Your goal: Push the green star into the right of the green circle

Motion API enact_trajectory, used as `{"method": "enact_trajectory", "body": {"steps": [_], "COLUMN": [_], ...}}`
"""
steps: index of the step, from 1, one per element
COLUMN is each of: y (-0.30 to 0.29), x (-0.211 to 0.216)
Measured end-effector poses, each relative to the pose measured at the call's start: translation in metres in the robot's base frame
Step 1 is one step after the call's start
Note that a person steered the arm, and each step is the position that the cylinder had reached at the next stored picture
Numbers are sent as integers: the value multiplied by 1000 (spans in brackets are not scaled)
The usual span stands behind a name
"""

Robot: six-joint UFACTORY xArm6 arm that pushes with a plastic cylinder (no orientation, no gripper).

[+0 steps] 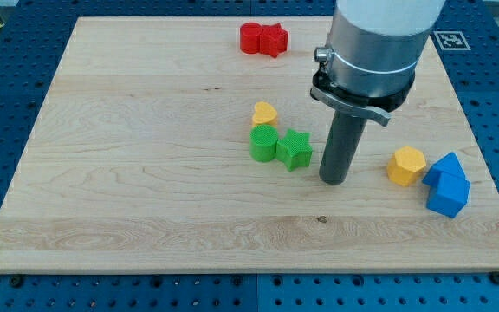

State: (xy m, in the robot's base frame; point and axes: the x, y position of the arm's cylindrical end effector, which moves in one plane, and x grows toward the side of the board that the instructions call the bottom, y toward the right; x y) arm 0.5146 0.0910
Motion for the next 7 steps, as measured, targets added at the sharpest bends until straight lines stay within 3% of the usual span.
{"method": "enact_trajectory", "body": {"steps": [4, 7], "y": [-31, 10], "x": [-25, 20]}}
